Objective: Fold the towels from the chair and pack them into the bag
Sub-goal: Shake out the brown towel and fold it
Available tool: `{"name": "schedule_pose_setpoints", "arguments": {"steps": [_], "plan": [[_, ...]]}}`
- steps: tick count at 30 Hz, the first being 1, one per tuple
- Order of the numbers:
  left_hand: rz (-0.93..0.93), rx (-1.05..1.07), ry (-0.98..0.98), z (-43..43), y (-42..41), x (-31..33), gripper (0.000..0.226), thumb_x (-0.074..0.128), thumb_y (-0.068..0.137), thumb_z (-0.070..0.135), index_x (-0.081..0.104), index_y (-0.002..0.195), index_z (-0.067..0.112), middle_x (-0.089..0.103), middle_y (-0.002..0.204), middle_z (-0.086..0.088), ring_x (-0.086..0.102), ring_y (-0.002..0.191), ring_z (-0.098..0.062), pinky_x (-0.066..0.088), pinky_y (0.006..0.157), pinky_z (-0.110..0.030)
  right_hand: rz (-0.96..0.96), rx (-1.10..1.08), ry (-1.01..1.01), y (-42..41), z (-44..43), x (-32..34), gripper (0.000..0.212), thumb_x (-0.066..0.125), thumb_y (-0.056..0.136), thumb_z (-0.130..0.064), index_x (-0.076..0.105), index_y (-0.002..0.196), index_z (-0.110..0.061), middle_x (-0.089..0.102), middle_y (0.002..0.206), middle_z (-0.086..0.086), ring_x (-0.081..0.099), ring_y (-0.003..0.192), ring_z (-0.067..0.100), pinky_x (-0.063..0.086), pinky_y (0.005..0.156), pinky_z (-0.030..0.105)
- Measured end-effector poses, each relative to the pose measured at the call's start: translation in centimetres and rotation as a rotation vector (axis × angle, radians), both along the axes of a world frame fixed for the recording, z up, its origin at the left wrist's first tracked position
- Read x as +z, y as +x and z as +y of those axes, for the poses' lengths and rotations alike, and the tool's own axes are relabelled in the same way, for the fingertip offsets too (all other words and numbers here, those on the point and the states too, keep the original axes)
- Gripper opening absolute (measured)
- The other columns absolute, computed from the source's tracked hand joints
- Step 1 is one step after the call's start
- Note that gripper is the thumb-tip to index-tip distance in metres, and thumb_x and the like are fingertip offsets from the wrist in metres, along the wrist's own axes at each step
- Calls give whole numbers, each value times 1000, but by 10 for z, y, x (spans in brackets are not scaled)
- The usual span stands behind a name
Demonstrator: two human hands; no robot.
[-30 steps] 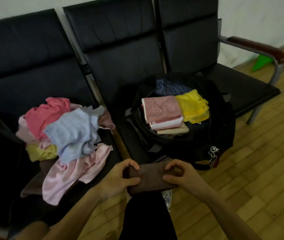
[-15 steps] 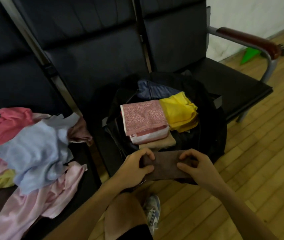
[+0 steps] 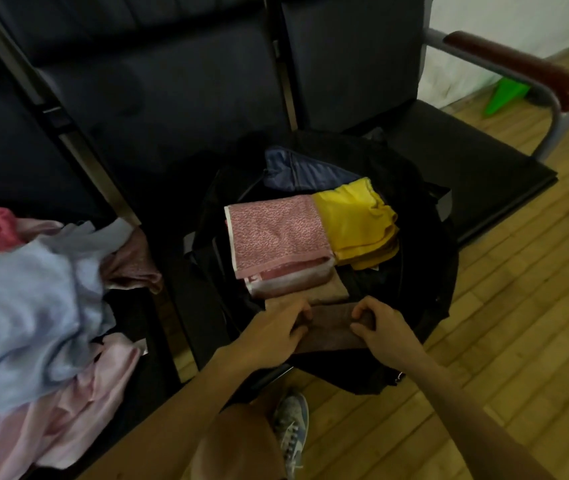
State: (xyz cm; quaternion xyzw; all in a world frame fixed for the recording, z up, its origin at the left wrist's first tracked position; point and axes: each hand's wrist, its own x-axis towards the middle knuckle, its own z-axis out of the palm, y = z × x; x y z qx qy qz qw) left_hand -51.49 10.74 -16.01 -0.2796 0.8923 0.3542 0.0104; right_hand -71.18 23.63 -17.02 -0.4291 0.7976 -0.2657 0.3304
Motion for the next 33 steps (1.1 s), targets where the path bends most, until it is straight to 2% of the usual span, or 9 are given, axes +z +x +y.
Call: {"name": "schedule_pose_setpoints", "arguments": {"steps": [3,10,13,17,21,25,27,30,33], "plan": [[-27,-60,-37,9,5,-8,17,47,103,28,49,119,21,56,119,-1,50,103,-19,46,87,-38,11,70,154,-1,-1,-11,16,63,93,-21,50,89,-28,55,97,-3,55,84,12,42,63,26],[35,48,-30,10,2,-23,10,53,99,20,55,108,20,59,110,-3,52,98,-19,49,81,-40,36,106,208,3,-12,-18,16,59,95,-21,47,89,-27,53,97,-3,55,85,15,47,67,31],[94,127,-46,3,-4,-22,11,55,95,10,59,105,13,62,109,-4,56,99,-20,47,81,-32,56,96,114,2,-25,-13,16,63,92,-16,48,91,-23,54,99,1,55,91,20,50,78,39],[167,240,-239,-14,-7,-25,15,59,89,4,59,101,14,64,104,-4,56,97,-23,50,78,-44,91,41,-74,3,-47,-6,23,69,86,-8,51,94,-20,53,102,0,57,97,22,44,79,33],[140,290,-439,-23,-7,-25,26,69,82,2,58,102,16,64,97,-4,59,86,-28,53,61,-42,139,-36,-169,6,-63,-7,48,74,82,-7,47,121,-14,61,117,10,59,109,33,49,85,41],[92,290,-572,-26,-9,-29,49,82,66,5,60,109,13,66,94,-5,64,81,-29,54,58,-35,407,73,-167,2,-68,-20,81,77,77,-7,39,147,-16,60,123,14,58,108,37,52,79,42],[2,282,-598,-28,-12,-31,54,90,57,15,64,103,12,69,89,-4,66,80,-28,54,58,-36,560,154,-135,0,-69,-29,75,82,70,-8,51,138,-13,61,111,13,61,98,37,54,70,41],[-71,274,-640,-32,-14,-33,49,93,51,16,66,92,13,67,78,-3,65,75,-27,53,57,-35,651,168,-112,0,-72,-30,45,81,67,-7,63,108,-11,61,96,10,64,88,36,52,60,38],[-55,316,-524,-32,-11,-32,38,82,72,16,62,105,12,66,99,-6,63,94,-30,54,70,-39,589,150,-83,-2,-71,-23,38,78,74,-15,61,108,-12,62,105,7,61,100,32,52,68,39]]}}
